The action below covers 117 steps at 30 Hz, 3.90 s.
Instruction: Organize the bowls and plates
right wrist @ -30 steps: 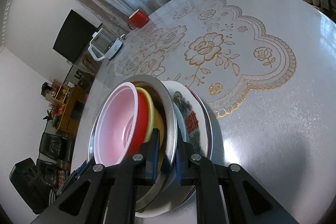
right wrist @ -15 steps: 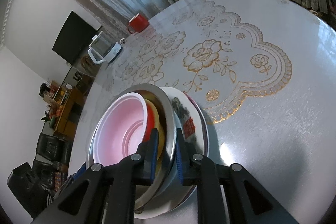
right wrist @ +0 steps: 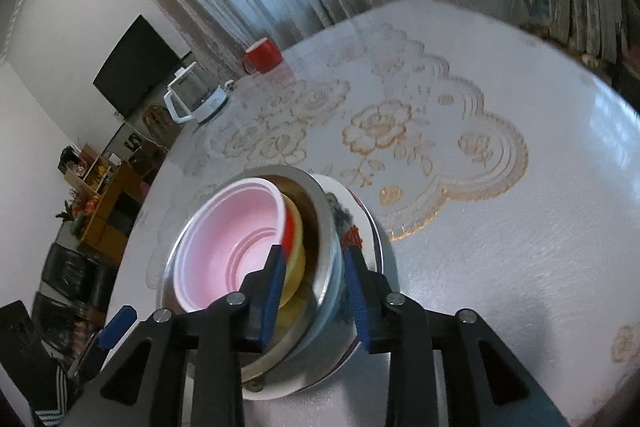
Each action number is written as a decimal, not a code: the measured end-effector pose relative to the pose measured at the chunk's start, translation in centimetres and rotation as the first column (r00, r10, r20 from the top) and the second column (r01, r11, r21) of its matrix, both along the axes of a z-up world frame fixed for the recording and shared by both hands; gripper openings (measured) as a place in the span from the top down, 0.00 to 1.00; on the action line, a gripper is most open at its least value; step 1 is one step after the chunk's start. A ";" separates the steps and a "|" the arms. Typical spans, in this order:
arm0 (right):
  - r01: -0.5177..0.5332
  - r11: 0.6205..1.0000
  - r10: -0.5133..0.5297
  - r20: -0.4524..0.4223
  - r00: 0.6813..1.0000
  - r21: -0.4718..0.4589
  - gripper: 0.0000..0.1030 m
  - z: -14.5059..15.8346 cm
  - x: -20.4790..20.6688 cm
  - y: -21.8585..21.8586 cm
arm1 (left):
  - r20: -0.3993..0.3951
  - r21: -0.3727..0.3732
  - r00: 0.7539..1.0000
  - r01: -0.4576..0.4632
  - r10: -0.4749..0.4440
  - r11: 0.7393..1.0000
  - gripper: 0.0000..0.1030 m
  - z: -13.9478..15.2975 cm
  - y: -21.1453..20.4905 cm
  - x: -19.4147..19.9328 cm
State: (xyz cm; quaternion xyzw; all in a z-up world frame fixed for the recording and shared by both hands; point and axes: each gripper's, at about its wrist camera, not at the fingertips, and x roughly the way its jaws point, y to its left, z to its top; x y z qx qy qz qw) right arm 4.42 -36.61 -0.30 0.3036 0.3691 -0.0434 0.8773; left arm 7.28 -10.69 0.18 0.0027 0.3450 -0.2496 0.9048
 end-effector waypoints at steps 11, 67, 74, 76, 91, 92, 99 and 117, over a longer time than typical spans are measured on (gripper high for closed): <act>-0.063 0.992 0.072 0.088 0.994 -0.105 0.61 3.3 -1.6 3.2 | -0.010 -0.030 0.999 -0.045 0.045 0.999 0.03 0.4 2.1 -1.2; -0.060 0.911 0.133 0.152 0.979 -0.408 0.25 1.9 -9.0 15.8 | 0.075 0.090 0.928 -0.372 0.366 0.924 0.00 0.8 9.7 -8.0; -0.072 0.911 0.144 0.149 0.978 -0.407 0.25 1.8 -9.1 16.1 | 0.100 0.114 0.931 -0.361 0.350 0.926 0.00 1.0 9.2 -8.3; -0.074 0.911 0.147 0.150 0.978 -0.407 0.25 1.7 -9.1 16.1 | 0.096 0.118 0.930 -0.365 0.355 0.923 0.00 0.9 9.1 -8.2; -0.077 0.919 0.140 0.139 0.980 -0.386 0.25 1.4 -9.0 15.9 | 0.090 0.148 0.922 -0.387 0.377 0.910 0.00 0.6 9.2 -8.0; -0.076 0.919 0.139 0.138 0.981 -0.386 0.25 1.4 -9.0 15.9 | 0.091 0.153 0.922 -0.385 0.375 0.910 0.00 0.6 9.1 -8.1; -0.077 0.920 0.139 0.135 0.981 -0.384 0.25 1.4 -9.0 16.0 | 0.094 0.155 0.923 -0.383 0.373 0.911 0.00 0.6 9.0 -8.1; -0.079 0.922 0.138 0.132 0.982 -0.379 0.25 1.3 -8.9 15.8 | 0.065 0.127 0.931 -0.364 0.359 0.923 0.00 0.7 9.1 -8.0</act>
